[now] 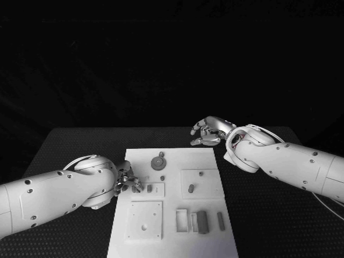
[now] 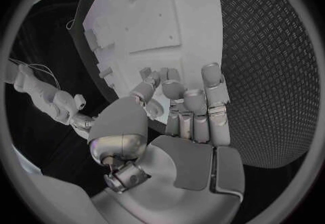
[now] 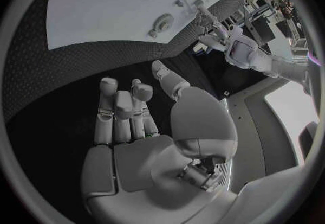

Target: Assemble the parts on the task board

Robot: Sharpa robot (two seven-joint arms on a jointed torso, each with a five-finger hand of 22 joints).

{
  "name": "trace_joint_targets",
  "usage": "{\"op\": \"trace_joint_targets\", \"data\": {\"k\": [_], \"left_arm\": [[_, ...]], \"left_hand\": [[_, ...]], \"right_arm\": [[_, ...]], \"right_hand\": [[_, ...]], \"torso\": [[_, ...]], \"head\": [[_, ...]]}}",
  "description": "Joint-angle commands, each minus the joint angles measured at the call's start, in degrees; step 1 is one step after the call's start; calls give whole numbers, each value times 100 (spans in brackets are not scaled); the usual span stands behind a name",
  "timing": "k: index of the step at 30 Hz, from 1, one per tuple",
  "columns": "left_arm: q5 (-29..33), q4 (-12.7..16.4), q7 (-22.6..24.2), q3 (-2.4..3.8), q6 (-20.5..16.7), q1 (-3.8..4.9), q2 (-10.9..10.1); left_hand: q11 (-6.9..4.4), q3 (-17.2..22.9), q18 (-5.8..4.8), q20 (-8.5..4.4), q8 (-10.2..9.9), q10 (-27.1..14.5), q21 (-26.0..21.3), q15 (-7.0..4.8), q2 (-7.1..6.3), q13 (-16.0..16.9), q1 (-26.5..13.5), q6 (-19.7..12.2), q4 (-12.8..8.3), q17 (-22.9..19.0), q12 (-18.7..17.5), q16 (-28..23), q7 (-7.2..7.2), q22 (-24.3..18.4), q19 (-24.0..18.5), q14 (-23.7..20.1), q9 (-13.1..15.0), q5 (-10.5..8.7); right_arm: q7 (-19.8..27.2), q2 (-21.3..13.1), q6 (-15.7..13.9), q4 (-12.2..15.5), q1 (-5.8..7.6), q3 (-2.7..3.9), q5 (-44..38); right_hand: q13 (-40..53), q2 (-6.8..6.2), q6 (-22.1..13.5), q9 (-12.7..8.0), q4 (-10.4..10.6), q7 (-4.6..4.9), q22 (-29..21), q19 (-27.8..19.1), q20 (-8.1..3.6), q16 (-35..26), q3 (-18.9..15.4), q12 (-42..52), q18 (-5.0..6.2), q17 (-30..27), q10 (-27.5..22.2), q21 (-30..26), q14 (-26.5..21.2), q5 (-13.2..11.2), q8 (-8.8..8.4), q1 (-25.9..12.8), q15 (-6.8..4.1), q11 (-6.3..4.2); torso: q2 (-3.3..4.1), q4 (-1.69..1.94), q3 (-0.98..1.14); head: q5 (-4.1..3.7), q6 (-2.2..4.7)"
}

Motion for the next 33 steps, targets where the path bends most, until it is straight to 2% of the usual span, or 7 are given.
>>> {"op": "trace_joint_targets", "data": {"k": [1,27,33], "left_arm": [[15,6,42,1,29,-4,14],[9,-10,100,3,-111,-4,60],[3,-3,98,3,-122,-4,34]], "left_hand": [[13,-47,17,-16,10,-23,-5,-33,-47,-10,-16,-12,4,-8,25,16,23,96,-4,-11,-9,-17],[3,-198,30,-25,42,-29,-23,-48,-99,-37,-171,-15,92,-12,54,20,13,88,4,-4,-54,-17],[2,-201,31,-26,44,-30,-23,-50,-103,-38,-169,-16,90,-12,55,20,12,89,5,-3,-56,-17]], "right_arm": [[45,-3,48,5,-1,3,-6],[51,12,47,-4,-1,3,-5],[52,11,48,-4,-1,3,-4]], "right_hand": [[-6,-2,17,-10,13,39,86,12,24,-20,-27,-28,85,-8,38,-30,25,35,-24,-48,23,14],[-8,-1,17,-10,12,38,86,14,22,-20,-21,-28,85,-9,39,-32,25,35,-26,-56,23,14],[-9,-1,17,-10,11,38,87,14,22,-20,-19,-27,85,-10,39,-32,26,35,-27,-58,23,14]], "torso": [[0,1,1],[4,-4,0],[-1,4,-2]], "head": [[-1,1],[-19,13],[-26,10]]}}
